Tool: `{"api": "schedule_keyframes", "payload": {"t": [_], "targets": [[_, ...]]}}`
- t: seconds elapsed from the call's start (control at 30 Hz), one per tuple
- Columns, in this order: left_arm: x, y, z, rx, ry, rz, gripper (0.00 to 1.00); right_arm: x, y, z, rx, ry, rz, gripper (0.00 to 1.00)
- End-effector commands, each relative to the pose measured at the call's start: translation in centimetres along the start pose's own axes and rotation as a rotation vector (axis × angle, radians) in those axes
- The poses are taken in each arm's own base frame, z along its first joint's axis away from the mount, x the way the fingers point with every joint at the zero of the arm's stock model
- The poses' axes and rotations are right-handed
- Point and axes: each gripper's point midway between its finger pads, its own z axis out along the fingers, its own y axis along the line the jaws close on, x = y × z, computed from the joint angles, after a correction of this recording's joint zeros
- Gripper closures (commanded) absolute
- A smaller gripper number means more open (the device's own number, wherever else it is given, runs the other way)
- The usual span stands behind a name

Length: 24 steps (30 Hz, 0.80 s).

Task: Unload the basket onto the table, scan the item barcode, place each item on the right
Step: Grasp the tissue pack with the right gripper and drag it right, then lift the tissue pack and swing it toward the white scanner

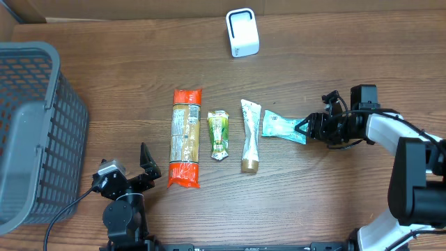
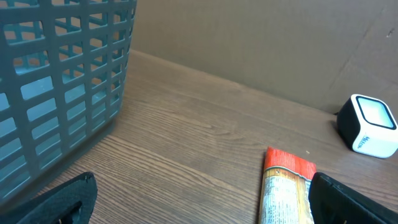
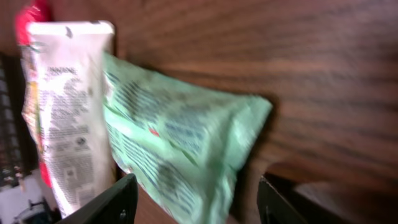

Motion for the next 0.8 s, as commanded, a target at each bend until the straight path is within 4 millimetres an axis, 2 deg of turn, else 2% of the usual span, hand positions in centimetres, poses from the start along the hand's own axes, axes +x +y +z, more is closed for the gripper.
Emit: {"api": "schedule_keyframes", "payload": {"t": [0.0, 0.1, 0.23, 0.27, 0.37, 0.4, 0.47, 0.6, 0.77], "targets": [[-0.2, 0.1, -0.1, -0.006, -0.012, 0.015, 0.0, 2.4, -1.3, 2.3, -0.046, 0.064, 0.07, 0.41], [-0.2, 0.1, -0.1, -0.005, -0.012, 0.015, 0.0, 2.7, -1.3, 3.5, -0.095, 0.083, 0.083, 0.43], [-0.2, 0.1, -0.1, -0.005, -0.012, 0.015, 0.0, 3.8, -1.7, 5.5, -0.096, 0.125, 0.096, 0.51], [-0.2, 0.1, -0.1, -0.005, -0.012, 0.015, 0.0, 4.0, -1.8, 5.9, -0.091, 0.133, 0.108, 0.56], [-0.2, 0.1, -0.1, -0.006, -0.012, 0.015, 0.01, 4.1, -2.0, 6.3, -0.091, 0.137, 0.13, 0.86], [-0.2, 0.1, -0.1, -0.005, -0.012, 0.015, 0.0, 4.0, -1.9, 6.3, -0.092, 0.136, 0.13, 0.92], [-0.2, 0.1, -0.1, -0.006, -0.012, 0.015, 0.0, 3.8, -1.8, 6.1, -0.106, 0.132, 0.136, 0.96], [-0.2, 0.1, -0.1, -0.006, -0.012, 0.015, 0.0, 2.7, -0.7, 5.0, -0.197, 0.108, 0.152, 0.96], [-0.2, 0.1, -0.1, -0.006, -0.012, 0.015, 0.0, -0.2, 1.0, 1.2, -0.251, 0.039, 0.126, 0.96]]}}
